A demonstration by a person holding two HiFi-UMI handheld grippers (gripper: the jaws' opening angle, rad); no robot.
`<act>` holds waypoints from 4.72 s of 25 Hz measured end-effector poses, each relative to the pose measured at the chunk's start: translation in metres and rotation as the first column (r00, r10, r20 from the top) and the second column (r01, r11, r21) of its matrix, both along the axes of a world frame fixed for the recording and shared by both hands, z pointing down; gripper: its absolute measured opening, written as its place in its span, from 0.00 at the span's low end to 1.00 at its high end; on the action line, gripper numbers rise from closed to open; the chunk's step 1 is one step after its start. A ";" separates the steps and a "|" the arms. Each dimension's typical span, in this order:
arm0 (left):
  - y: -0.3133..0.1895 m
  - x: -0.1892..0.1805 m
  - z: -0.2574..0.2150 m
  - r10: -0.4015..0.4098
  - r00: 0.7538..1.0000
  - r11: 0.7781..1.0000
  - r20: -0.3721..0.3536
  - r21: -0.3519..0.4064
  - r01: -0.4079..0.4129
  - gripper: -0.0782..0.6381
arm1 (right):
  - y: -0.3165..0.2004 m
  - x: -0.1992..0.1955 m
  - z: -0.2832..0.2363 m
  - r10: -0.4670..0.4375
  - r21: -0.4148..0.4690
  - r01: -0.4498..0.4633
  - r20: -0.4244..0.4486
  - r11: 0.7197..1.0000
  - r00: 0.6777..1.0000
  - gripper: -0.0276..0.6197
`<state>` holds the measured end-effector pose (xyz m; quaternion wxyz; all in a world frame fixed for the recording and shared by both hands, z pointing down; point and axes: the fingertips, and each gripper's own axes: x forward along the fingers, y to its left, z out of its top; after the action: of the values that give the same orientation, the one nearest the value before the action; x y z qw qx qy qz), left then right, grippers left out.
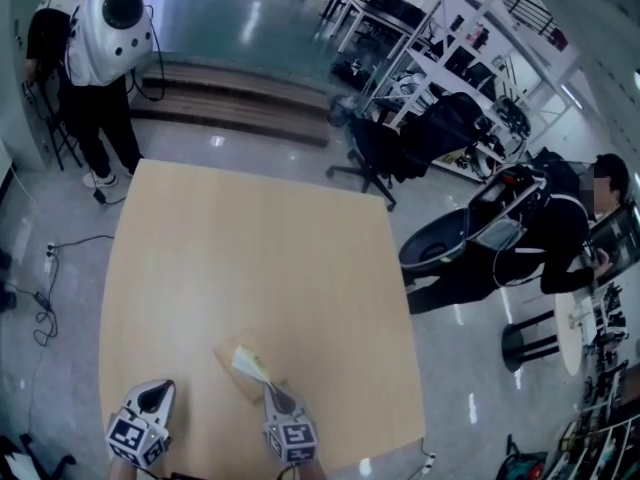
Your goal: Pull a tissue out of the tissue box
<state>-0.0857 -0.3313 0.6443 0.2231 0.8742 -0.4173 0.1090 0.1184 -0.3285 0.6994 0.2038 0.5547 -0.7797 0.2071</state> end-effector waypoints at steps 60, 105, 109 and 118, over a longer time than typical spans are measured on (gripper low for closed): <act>0.064 0.003 -0.086 0.010 0.998 0.974 -0.054 0.226 0.002 0.12 | 0.077 0.003 -0.149 0.000 0.340 -0.022 0.066 0.940 0.998 0.05; 0.253 0.030 -0.118 0.005 0.998 0.948 -0.060 0.317 0.014 0.12 | 0.271 0.035 -0.176 -0.029 0.446 -0.024 0.112 0.895 0.993 0.04; 0.266 0.031 -0.124 0.003 0.998 0.945 -0.056 0.328 0.015 0.12 | 0.282 0.037 -0.179 -0.028 0.447 -0.029 0.120 0.894 0.992 0.04; 0.288 0.024 -0.123 -0.007 0.998 0.937 -0.063 0.348 0.028 0.12 | 0.307 0.032 -0.176 -0.031 0.453 -0.025 0.116 0.891 0.993 0.04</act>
<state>-0.0621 -0.0433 0.5208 0.0782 0.8990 -0.4308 0.0049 0.1508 -0.0219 0.5237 0.0217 0.5722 -0.8182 0.0525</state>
